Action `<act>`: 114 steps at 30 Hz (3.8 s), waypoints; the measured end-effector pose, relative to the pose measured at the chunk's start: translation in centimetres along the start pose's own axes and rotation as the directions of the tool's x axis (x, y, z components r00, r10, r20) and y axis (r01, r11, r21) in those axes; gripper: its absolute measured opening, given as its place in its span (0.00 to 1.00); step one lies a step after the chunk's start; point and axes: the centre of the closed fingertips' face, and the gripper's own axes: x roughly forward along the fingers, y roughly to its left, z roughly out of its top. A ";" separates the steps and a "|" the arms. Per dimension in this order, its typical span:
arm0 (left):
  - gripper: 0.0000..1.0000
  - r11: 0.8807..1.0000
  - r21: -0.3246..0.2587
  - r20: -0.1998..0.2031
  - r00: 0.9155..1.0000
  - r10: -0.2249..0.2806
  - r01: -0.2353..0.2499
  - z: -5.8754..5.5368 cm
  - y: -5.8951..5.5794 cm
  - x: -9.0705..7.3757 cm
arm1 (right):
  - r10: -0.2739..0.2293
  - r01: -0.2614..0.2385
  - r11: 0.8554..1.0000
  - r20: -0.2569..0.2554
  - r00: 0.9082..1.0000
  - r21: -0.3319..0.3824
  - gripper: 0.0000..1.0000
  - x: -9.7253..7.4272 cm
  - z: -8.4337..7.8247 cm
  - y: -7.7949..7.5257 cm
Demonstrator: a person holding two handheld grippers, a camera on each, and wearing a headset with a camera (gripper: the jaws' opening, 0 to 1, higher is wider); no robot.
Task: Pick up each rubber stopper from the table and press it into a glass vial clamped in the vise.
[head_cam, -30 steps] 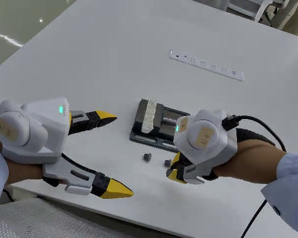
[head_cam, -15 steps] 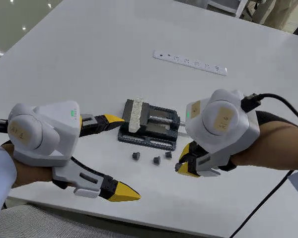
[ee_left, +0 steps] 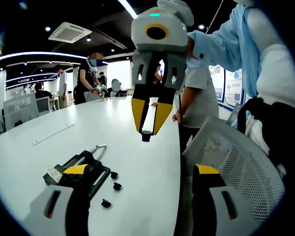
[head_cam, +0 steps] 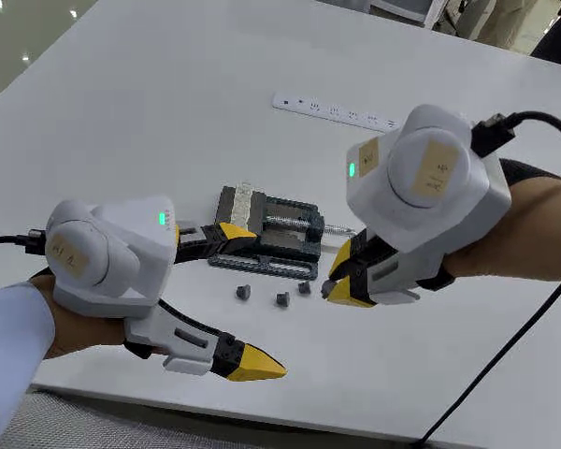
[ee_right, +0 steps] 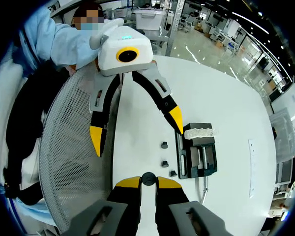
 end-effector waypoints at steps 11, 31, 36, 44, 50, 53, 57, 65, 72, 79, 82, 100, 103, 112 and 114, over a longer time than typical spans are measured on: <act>0.66 1.000 0.003 0.059 0.998 -0.016 0.016 1.8 -0.3 0.3 | -0.008 0.009 0.999 0.016 1.000 -0.046 0.07 -2.2 2.2 0.3; 0.29 1.000 0.000 0.147 0.989 -0.011 0.011 4.5 -0.2 0.3 | -0.005 0.004 0.998 -0.009 1.000 -0.060 0.07 -2.6 3.0 -0.7; 0.26 1.000 0.003 0.159 0.987 0.002 -0.002 4.8 0.0 0.1 | 0.000 -0.001 0.998 -0.014 1.000 -0.057 0.07 -2.3 3.1 -0.8; 0.18 1.000 0.007 0.153 0.988 0.013 -0.015 4.8 0.2 0.0 | 0.014 -0.015 0.998 -0.012 1.000 -0.057 0.07 -1.9 3.3 -0.7; 0.13 1.000 0.005 0.158 0.987 0.021 -0.022 4.9 0.4 0.0 | 0.020 -0.020 0.999 -0.002 1.000 -0.037 0.07 -1.6 3.3 -0.9; 0.11 1.000 0.006 0.160 0.987 0.023 -0.024 5.0 0.5 0.0 | 0.026 -0.026 0.999 -0.002 1.000 -0.032 0.07 -1.4 3.3 -1.0; 0.10 1.000 0.004 0.158 0.987 0.023 -0.024 4.9 0.6 0.0 | 0.028 -0.029 0.999 -0.006 1.000 -0.030 0.07 -1.3 3.2 -1.0; 0.06 1.000 -0.005 0.150 0.988 0.025 -0.025 4.9 0.8 0.1 | 0.028 -0.028 0.999 -0.007 1.000 -0.035 0.07 -1.2 3.1 -1.1; 0.04 1.000 -0.005 0.151 0.988 0.028 -0.028 5.0 0.9 0.2 | 0.028 -0.028 0.999 -0.007 1.000 -0.045 0.07 -1.2 3.2 -1.0; 0.02 1.000 0.000 0.148 0.989 0.027 -0.027 5.0 0.8 0.4 | 0.025 -0.026 0.998 -0.018 1.000 -0.064 0.07 -1.3 3.2 -0.9; 0.02 1.000 0.000 0.145 0.989 0.027 -0.027 4.9 0.8 0.4 | 0.025 -0.026 0.997 -0.022 0.999 -0.068 0.07 -1.2 3.2 -0.9; 0.01 1.000 -0.023 0.172 0.985 0.003 0.001 5.0 0.6 0.3 | 0.040 -0.042 0.991 -0.017 0.999 -0.124 0.08 -1.4 3.1 -0.6; 0.01 1.000 -0.021 0.172 0.985 -0.001 0.005 5.0 0.5 0.3 | 0.051 -0.052 0.990 -0.016 0.999 -0.133 0.09 -1.4 3.1 -0.4; 0.01 1.000 -0.012 0.175 0.984 -0.013 0.015 5.1 0.3 0.2 | 0.060 -0.061 0.985 -0.015 0.998 -0.160 0.08 -1.5 3.3 -0.4; 0.01 1.000 -0.012 0.175 0.984 -0.016 0.018 5.1 0.2 0.2 | 0.062 -0.064 0.984 -0.015 0.998 -0.165 0.08 -1.5 3.3 -0.4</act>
